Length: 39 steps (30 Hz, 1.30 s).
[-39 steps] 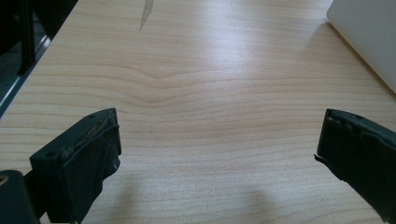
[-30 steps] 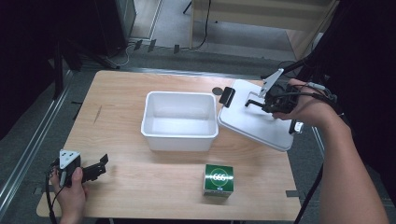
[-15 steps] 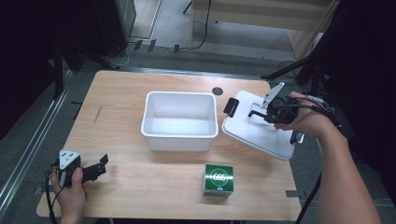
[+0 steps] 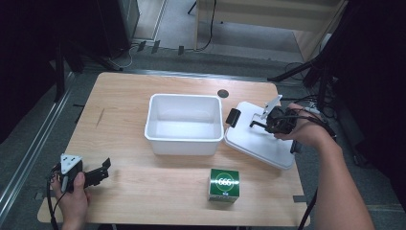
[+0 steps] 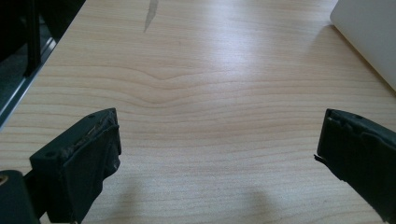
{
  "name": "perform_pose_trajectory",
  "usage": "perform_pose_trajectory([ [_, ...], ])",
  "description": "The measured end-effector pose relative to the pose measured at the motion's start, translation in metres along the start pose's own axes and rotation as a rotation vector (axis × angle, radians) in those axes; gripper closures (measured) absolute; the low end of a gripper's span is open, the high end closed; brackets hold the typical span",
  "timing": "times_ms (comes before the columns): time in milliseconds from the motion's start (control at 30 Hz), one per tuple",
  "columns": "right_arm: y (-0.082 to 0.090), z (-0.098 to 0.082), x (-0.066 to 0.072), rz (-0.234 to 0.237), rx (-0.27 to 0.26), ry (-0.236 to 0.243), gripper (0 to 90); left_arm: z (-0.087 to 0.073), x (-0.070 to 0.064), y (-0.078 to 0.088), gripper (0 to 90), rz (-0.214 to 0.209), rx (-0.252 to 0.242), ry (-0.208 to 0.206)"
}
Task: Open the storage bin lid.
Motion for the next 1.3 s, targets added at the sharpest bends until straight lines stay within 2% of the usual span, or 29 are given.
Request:
perform_pose_trajectory([
  [67, -0.011, -0.002, 0.003, 0.009, 0.006, -0.007, 85.7, 0.000, 0.000, 0.000, 0.1, 0.003, 0.003, -0.003],
  [167, -0.017, -0.003, 0.006, 0.016, 0.010, -0.012, 85.7, 0.000, -0.001, 0.000, 0.1, 0.004, -0.003, -0.002],
  [300, -0.030, -0.004, 0.013, 0.019, 0.030, 0.000, 85.6, 0.000, -0.001, 0.000, 0.1, 0.003, -0.005, 0.001],
  [500, -0.038, -0.004, 0.016, 0.016, 0.022, -0.012, 85.6, -0.001, 0.000, 0.001, 0.1, -0.007, -0.012, 0.011],
  [667, -0.044, -0.004, 0.019, -0.006, 0.019, -0.006, 85.6, -0.002, 0.000, 0.003, 0.1, -0.015, -0.023, 0.013],
  [967, -0.050, -0.008, 0.023, -0.067, -0.002, -0.041, 84.3, -0.003, -0.001, 0.007, 0.1, -0.026, -0.053, 0.023],
  [1100, -0.042, -0.006, 0.030, -0.013, -0.057, -0.087, 70.4, -0.004, -0.001, 0.009, 0.1, -0.034, -0.062, 0.021],
  [1167, -0.038, -0.006, 0.033, -0.017, -0.072, -0.057, 60.8, -0.004, -0.001, 0.010, 0.1, -0.034, -0.061, 0.020],
  [1233, -0.030, -0.005, 0.033, -0.029, -0.063, -0.036, 51.4, -0.004, -0.001, 0.010, 0.1, -0.034, -0.060, 0.017],
  [1300, -0.022, -0.004, 0.033, -0.033, -0.069, -0.033, 47.1, -0.005, -0.002, 0.010, 0.1, -0.036, -0.056, 0.016],
])
Point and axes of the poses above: each handheld gripper's, and its own axes: y roughly backward along the jaws, z roughly out of its top, x roughly to its left, the point moved 4 cm from there along -y, roughly forward along the jaws, and after that the axes turned 8 degrees about -z, right-handed, at the moved point
